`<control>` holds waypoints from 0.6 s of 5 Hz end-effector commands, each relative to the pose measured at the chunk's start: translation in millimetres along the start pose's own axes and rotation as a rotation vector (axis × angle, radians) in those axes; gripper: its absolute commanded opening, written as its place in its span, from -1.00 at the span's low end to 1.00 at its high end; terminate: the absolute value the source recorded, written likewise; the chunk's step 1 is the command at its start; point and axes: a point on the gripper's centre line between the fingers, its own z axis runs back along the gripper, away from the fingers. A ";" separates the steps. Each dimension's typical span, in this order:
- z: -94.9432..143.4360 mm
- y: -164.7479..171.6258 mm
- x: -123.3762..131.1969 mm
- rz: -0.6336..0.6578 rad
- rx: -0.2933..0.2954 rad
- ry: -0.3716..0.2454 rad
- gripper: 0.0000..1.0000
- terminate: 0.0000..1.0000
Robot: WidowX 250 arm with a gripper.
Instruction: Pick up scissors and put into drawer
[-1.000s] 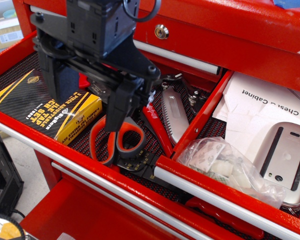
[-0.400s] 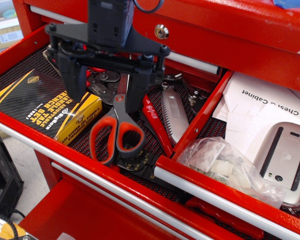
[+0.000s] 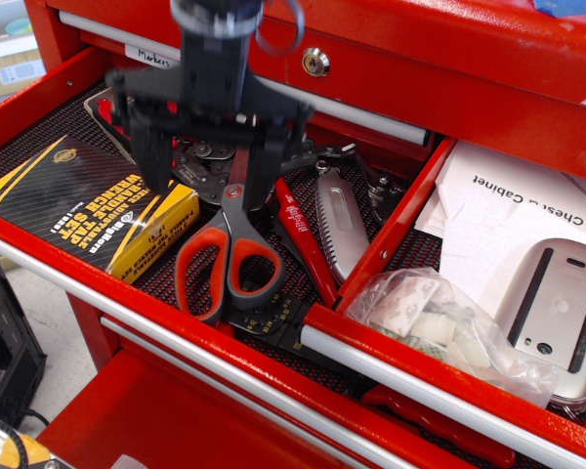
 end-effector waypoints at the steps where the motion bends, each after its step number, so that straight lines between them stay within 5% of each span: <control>1: -24.7 -6.7 21.2 -0.073 -0.088 -0.081 1.00 -1.00; 3: -44.1 -13.4 46.4 -0.141 -0.131 -0.125 1.00 -1.00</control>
